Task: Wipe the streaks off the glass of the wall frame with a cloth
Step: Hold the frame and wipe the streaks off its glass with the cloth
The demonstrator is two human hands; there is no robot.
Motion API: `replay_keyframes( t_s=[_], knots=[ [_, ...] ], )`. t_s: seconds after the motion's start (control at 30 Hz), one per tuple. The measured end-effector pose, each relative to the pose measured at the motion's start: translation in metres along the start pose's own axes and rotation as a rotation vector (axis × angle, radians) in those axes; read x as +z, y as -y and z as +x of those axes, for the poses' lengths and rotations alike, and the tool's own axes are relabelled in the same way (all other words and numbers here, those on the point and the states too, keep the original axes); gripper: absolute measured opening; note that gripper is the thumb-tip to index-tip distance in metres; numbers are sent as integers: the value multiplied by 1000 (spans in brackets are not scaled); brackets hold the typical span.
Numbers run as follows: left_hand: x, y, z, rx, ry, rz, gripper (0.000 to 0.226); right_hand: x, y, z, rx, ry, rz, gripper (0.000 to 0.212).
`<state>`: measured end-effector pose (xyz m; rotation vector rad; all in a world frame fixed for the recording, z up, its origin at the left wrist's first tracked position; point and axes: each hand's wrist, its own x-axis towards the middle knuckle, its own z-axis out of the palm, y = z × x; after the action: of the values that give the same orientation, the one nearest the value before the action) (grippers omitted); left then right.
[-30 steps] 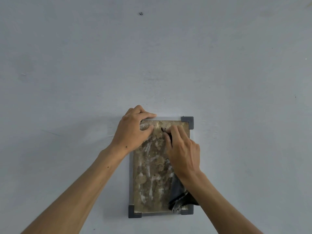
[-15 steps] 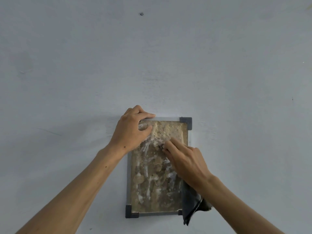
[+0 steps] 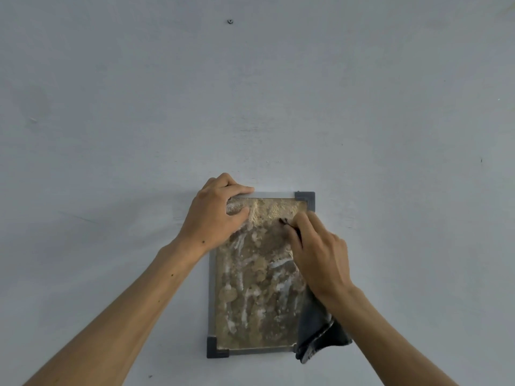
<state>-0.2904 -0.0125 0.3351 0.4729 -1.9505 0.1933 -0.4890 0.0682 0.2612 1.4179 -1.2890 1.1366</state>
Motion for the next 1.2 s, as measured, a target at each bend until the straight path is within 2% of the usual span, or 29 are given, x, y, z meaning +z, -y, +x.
replay_keyframes(
  t_s=[0.17,0.3,0.33,0.43,0.47,0.6,0.63,0.77,0.93,1.1,1.2],
  knots=[
    [0,0,-1,1,-8,1,36,7,9,-24,-139,120,-35,12],
    [0,-2,-1,-1,-3,-7,35,1,4,-13,173,-59,14,15],
    [0,-2,-1,1,-3,-7,35,3,7,-15,181,-56,16,15],
    [0,-1,-1,2,-8,-3,35,11,15,-32,-10,67,-33,16],
    [0,-1,-1,1,-9,-4,35,9,12,-33,-23,76,-48,16],
    [1,-2,-1,2,-9,1,35,1,3,-27,266,-98,-2,19],
    [1,-2,-1,1,-9,1,35,4,6,-30,252,-86,5,18],
    [0,-1,-1,-5,-13,-5,35,12,12,-45,2,92,-16,16],
    [1,-3,-1,-5,-15,-9,34,7,9,-34,227,-54,-38,17],
    [0,-3,-1,-3,-12,-4,34,12,12,-35,41,54,-26,13],
    [0,-2,-1,-3,-18,-3,34,1,-1,-5,152,-63,7,14]
  ],
)
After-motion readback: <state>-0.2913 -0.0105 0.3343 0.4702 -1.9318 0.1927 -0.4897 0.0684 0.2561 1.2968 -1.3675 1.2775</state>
